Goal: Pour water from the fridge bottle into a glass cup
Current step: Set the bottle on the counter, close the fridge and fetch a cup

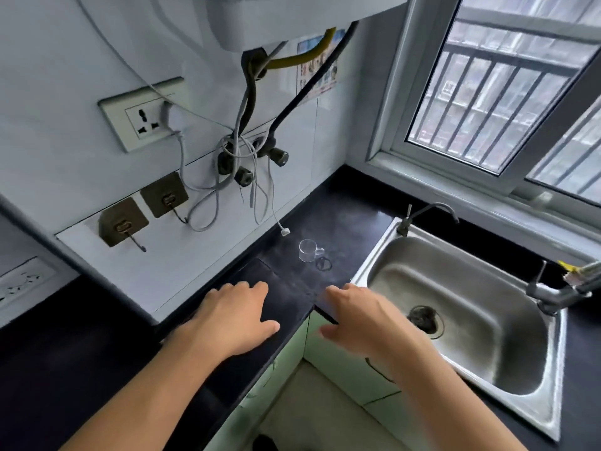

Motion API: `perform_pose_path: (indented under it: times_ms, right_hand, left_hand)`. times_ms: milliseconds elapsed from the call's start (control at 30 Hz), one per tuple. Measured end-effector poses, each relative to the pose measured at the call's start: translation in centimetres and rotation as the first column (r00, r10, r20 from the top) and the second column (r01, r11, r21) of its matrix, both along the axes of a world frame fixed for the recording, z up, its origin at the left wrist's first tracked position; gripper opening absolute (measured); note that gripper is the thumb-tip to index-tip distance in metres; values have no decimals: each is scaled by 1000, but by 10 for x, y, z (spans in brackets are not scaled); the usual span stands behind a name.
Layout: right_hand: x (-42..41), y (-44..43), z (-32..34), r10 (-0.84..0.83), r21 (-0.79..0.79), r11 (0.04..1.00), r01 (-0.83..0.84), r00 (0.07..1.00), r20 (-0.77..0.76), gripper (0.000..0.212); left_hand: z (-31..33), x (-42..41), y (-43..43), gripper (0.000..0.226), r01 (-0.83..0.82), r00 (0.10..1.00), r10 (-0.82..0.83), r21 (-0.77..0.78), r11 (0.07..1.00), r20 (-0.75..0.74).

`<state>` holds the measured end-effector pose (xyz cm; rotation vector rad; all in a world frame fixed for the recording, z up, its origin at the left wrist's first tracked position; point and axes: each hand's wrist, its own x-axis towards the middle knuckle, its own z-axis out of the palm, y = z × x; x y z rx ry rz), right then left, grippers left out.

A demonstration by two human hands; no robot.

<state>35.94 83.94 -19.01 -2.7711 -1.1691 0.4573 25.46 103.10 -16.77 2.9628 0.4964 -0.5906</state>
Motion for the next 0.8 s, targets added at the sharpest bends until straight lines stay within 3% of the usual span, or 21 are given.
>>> perform_pose_path:
  times_ms: [233,400,633,800]
  right_hand:
    - [33,6,-7,-121,-65,991,117,991,-64,38]
    - [64,6,-19,-122,-66,991,115,987,-102,30]
    - [127,9,-50,-52,95,993,68,986,-161,32]
    - [183,18,-104,-25,343,931,125,959,-283,17]
  left_hand:
    - [-18,51,15,55,64,997,-66,-41,997,-44]
    - [-26,78,12,55,49,997,-53,-59,997,-62]
    - [-54,124,1,52,-85,996,86,-38,996,17]
    - [-93,154,-12,50,-155,986,155,2,988,61]
